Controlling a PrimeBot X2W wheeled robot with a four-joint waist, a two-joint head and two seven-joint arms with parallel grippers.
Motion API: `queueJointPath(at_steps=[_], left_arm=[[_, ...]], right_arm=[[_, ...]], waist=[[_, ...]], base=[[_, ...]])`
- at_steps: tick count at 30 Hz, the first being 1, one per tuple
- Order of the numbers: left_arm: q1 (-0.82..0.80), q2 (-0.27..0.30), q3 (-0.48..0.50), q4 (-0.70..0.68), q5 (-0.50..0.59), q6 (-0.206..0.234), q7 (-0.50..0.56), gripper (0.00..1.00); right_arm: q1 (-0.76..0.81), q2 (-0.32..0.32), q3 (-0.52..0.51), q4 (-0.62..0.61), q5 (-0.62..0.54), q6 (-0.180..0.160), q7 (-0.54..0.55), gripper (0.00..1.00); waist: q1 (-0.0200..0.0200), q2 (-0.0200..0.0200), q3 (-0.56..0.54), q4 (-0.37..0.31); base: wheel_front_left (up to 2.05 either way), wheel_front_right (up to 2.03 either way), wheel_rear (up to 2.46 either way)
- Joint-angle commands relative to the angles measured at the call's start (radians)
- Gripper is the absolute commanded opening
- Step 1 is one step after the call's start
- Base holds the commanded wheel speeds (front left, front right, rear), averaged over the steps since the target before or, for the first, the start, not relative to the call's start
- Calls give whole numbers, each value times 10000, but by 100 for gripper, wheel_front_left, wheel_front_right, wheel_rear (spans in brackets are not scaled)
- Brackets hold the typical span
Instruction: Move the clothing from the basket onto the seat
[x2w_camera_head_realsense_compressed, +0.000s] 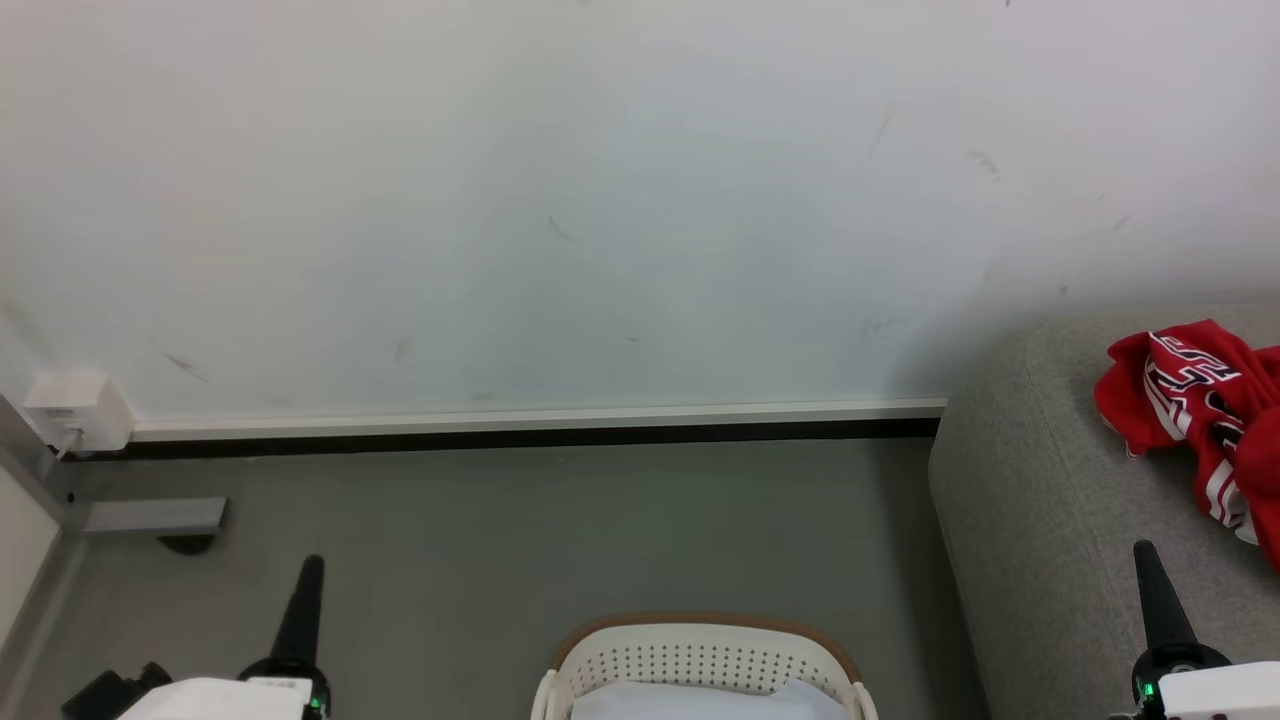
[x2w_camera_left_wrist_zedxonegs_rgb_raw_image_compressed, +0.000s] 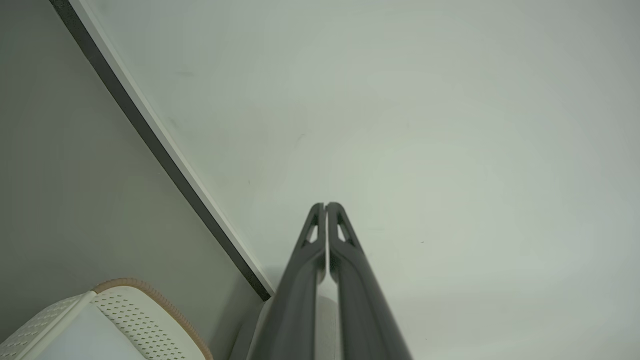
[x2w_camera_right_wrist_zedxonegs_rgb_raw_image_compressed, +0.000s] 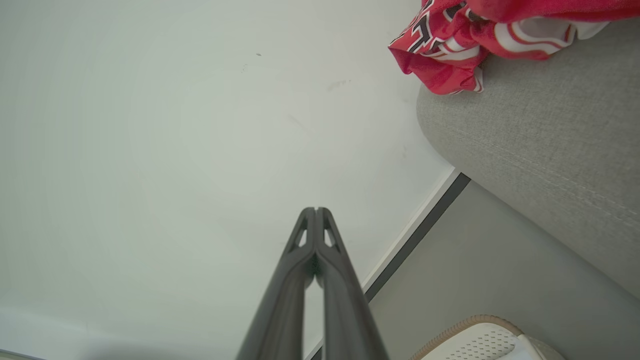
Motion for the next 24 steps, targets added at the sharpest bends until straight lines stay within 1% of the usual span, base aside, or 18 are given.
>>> queueJointPath(at_steps=[1, 24], left_arm=[[-180, 8, 55, -106, -295, -49, 61, 0], [-214, -103, 224, -202, -1896, -106, 561, 0]], right_arm=[[-193, -7, -62, -108, 240, -12, 61, 0], [-207, 159, -322, -145, 1877, -16, 555, 0]], waist=[[0, -1, 9, -8], [-1, -1, 142, -129]], base=[[0, 0, 0], [0, 0, 0]])
